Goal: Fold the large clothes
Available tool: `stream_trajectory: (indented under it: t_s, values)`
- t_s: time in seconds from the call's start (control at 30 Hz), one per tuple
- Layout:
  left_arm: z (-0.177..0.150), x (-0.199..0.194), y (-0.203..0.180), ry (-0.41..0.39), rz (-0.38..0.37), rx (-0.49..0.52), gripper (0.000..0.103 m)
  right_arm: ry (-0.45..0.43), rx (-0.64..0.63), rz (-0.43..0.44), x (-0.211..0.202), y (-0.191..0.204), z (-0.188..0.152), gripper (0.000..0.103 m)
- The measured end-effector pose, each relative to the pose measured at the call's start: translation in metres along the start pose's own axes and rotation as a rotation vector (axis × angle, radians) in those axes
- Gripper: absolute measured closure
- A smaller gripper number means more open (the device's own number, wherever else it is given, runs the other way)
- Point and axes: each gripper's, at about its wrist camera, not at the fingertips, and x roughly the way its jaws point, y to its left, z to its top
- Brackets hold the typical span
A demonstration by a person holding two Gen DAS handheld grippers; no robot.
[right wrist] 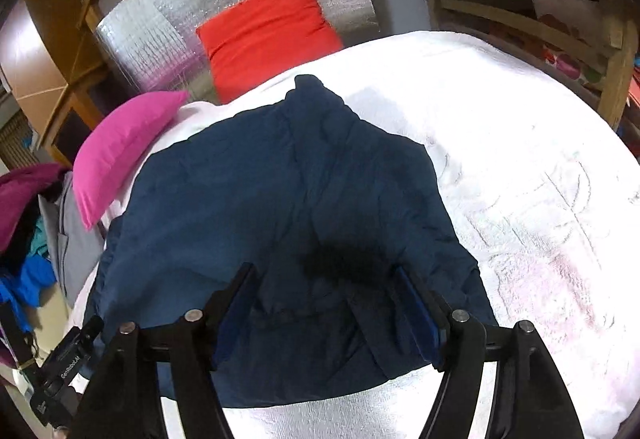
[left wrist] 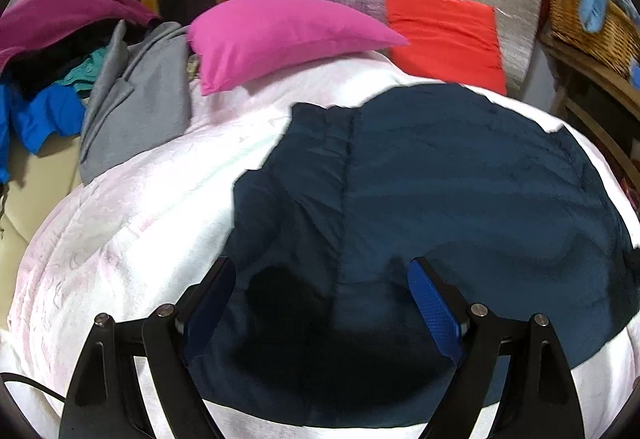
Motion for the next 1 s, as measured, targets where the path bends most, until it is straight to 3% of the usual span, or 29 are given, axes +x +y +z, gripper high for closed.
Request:
stream_trajectory:
  t_s: [0.13, 0.2, 0.27, 0.37, 0.53, 0.6, 0.7, 0.87, 1.0]
  values:
    - [0.004, 0.0, 0.018, -0.03, 0.085, -0.063, 0.015, 0.026, -0.024, -0.003, 0.006, 0.006, 0.002, 0.029]
    - [0.002, 0.016, 0.023, 0.042, 0.129, -0.059, 0.015, 0.05, -0.049, -0.013, 0.015, 0.013, 0.003, 0.03]
    - [0.0, 0.031, 0.026, 0.113, 0.104, -0.078, 0.015, 0.094, -0.063, -0.059, 0.028, 0.018, 0.005, 0.03]
    - [0.004, 0.028, 0.034, 0.101, 0.081, -0.136, 0.015, 0.064, -0.053, -0.098, 0.026, 0.027, 0.013, 0.031]
    - [0.011, 0.022, 0.045, 0.056, 0.099, -0.193, 0.015, 0.039, -0.109, -0.039, 0.033, 0.069, 0.04, 0.031]
    - [0.014, 0.018, 0.051, 0.029, 0.118, -0.223, 0.015, 0.055, -0.114, 0.012, 0.047, 0.09, 0.055, 0.033]
    - [0.02, 0.017, 0.056, 0.004, 0.144, -0.249, 0.015, 0.097, -0.149, 0.05, 0.074, 0.13, 0.072, 0.049]
    - [0.027, 0.018, 0.059, -0.018, 0.135, -0.29, 0.015, 0.184, -0.151, 0.09, 0.128, 0.181, 0.087, 0.054]
    - [0.03, 0.024, 0.052, -0.006, 0.118, -0.28, 0.015, 0.203, -0.164, 0.013, 0.173, 0.2, 0.096, 0.054]
